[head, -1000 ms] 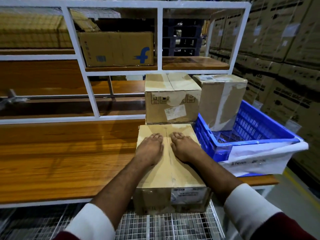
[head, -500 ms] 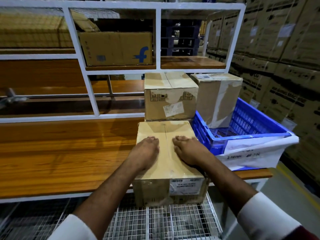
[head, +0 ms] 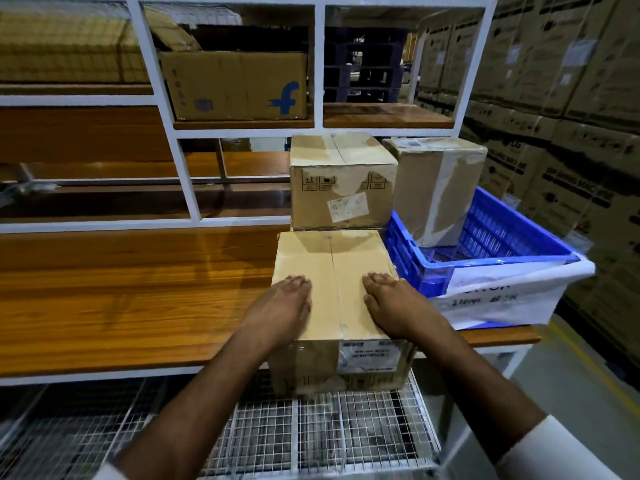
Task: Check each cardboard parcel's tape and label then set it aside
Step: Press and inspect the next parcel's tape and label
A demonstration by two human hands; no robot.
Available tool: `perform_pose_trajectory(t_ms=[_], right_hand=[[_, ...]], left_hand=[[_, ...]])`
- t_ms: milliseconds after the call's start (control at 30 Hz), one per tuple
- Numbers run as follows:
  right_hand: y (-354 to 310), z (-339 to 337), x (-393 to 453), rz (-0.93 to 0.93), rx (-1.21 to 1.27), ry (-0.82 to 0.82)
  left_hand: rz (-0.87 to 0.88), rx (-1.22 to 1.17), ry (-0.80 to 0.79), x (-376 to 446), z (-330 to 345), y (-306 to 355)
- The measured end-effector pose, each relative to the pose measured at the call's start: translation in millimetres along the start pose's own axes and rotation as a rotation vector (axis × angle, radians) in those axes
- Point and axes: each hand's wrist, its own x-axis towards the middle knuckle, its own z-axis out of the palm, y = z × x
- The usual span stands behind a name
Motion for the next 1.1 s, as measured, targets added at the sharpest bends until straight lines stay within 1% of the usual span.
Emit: perform_pose_trajectory(t_ms=[133, 267, 367, 433, 467, 533, 667, 767, 833, 900, 967, 1100], right_hand=[[5, 12, -12, 0.013, 0.053, 0.081], [-2, 0, -12, 0.011, -0.014, 0.032], [-22, -2, -22, -0.093, 0.009, 0.016], [-37, 11, -34, -0.143, 0.008, 0.038], [-41, 17, -38, -0.142, -0.003, 0.063], [-41, 23, -39, -0.128, -0.006, 0.102], [-30, 12, -40, -0.130, 0.040, 0.093], [-9, 10, -59, -0.025, 0.052, 0.129], [2, 18, -73, 0.020, 0.118, 0.174], [5, 25, -77, 0.015, 0.206, 0.235], [5, 30, -74, 0.060, 0.334, 0.284], [1, 44, -82, 0.291, 0.725, 0.345]], left_hand=[[0.016, -0.024, 0.030, -13, 2, -7], [0.008, 0.017, 0.034, -9, -5, 3], [0.071, -0.076, -0.017, -16, -5, 19], [0.129, -0.100, -0.014, -26, 2, 33], [0.129, -0.094, 0.001, -28, 6, 37], [0.099, -0.086, 0.034, -28, 11, 37], [0.086, -0.092, 0.036, -30, 7, 30], [-0.070, -0.129, 0.107, -45, 8, 12], [-0.153, -0.255, 0.162, -59, 11, 0], [-0.187, -0.419, 0.175, -62, 14, -2], [-0.206, -0.496, 0.191, -59, 14, -1], [-0.208, -0.557, 0.236, -57, 12, 1]])
